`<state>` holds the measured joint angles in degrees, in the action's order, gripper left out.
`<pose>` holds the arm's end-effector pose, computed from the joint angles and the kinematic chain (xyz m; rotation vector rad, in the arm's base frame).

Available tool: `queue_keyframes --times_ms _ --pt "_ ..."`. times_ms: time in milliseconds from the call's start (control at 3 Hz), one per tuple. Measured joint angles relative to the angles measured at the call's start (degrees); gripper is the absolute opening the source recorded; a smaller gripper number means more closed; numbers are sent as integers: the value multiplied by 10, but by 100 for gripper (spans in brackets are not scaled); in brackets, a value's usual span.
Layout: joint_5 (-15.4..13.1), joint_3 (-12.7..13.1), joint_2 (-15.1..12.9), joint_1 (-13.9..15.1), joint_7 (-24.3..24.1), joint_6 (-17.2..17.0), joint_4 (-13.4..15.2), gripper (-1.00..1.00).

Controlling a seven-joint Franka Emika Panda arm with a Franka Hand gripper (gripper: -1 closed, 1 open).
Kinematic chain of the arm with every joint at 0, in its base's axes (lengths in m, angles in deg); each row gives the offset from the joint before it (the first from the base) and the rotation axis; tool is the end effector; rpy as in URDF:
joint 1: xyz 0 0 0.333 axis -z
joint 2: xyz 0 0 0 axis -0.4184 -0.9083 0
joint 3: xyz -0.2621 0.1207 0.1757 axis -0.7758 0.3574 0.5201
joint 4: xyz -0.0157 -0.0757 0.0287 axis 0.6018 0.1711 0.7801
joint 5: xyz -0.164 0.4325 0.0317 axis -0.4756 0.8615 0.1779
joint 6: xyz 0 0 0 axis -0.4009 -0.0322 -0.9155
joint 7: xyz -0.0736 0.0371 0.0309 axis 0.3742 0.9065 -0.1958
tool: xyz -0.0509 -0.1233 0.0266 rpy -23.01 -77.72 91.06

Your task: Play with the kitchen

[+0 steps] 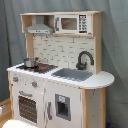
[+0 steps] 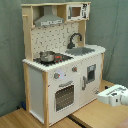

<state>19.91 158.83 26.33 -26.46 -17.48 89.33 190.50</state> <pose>0.1484 0.4543 0.2958 0.6921 1.5711 0.5037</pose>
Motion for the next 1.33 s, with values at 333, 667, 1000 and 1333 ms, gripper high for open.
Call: queue_keyframes --times_ms 333,667,1000,1333 --pt "-5 -52 12 9 0 -4 -27 100" --pt "-22 -70 13 36 -6 -20 -69 100" --pt "-45 -76 13 83 -35 -11 -68 100" --pt "-62 -83 13 110 -77 14 -69 100"
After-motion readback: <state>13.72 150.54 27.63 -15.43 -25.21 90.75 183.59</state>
